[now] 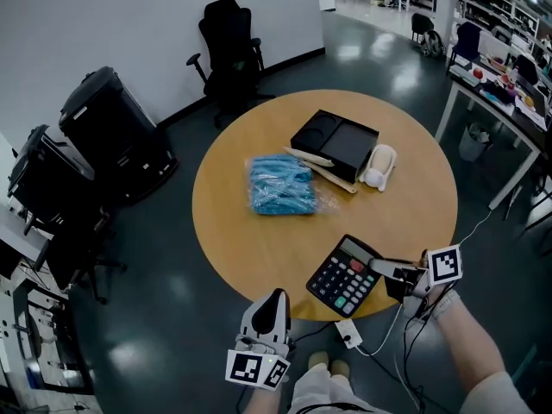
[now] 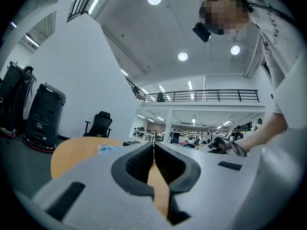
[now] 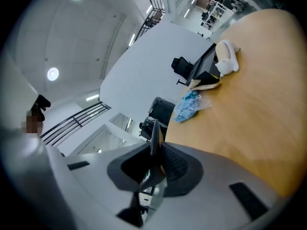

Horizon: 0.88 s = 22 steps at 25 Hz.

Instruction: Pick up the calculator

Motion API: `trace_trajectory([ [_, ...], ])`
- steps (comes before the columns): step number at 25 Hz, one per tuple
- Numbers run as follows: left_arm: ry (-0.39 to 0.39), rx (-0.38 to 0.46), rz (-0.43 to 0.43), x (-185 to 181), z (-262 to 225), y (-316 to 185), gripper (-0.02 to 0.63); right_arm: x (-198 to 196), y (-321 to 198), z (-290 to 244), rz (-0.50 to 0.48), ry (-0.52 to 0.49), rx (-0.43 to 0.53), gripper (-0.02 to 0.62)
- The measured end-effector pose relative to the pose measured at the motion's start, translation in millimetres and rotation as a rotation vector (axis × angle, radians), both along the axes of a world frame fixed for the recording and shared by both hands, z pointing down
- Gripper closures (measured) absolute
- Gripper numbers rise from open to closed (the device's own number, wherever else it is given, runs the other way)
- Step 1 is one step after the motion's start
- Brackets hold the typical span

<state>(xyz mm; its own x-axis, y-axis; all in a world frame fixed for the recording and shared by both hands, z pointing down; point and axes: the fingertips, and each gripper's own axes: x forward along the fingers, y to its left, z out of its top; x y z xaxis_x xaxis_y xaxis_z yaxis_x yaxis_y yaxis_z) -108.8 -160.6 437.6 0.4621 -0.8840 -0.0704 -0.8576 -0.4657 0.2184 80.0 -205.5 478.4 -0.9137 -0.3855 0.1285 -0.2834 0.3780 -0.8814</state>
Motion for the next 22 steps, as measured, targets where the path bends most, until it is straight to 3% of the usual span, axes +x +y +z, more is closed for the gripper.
trace_trajectory([
  [8, 0.032, 0.051, 0.021, 16.0, -39.8, 12.4, 0.6, 9.7, 36.1, -44.8, 0.068, -0.05, 0.046, 0.54],
  [22, 0.019, 0.036, 0.069, 50.5, -38.8, 22.1, 0.6, 11.8, 56.6, -37.2, 0.171, -0.078, 0.011, 0.54],
])
